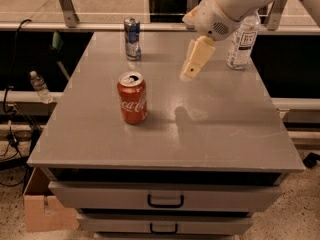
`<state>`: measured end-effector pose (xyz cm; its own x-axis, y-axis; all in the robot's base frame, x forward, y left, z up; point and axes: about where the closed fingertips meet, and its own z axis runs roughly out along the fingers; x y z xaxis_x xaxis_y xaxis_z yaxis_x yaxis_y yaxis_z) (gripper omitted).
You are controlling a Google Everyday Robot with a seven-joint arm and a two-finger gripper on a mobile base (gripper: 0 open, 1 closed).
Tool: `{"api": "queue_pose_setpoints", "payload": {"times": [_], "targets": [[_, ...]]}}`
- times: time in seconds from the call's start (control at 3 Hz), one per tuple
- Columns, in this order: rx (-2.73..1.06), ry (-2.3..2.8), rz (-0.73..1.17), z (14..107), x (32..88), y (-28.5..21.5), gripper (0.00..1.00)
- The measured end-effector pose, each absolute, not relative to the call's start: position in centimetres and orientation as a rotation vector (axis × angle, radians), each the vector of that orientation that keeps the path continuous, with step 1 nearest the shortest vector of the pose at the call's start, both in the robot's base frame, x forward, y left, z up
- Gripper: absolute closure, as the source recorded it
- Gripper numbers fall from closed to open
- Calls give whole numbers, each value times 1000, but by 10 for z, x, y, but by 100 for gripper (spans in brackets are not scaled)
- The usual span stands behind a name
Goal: Pick redbull can
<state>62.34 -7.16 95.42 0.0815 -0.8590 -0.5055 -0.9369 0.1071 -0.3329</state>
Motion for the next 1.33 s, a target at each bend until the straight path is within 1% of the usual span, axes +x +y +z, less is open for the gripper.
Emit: {"api": "queue_pose_setpoints", "payload": {"times": [0.33,0.67,1.0,1.33], "targets": [[-1706,1757,156,949,644,-60,0],[-1634,1654,182,943,703,-18,0],[-1563,1575,254,934,755,29,0],[-1500,1534,329,925,788,67,0]]}}
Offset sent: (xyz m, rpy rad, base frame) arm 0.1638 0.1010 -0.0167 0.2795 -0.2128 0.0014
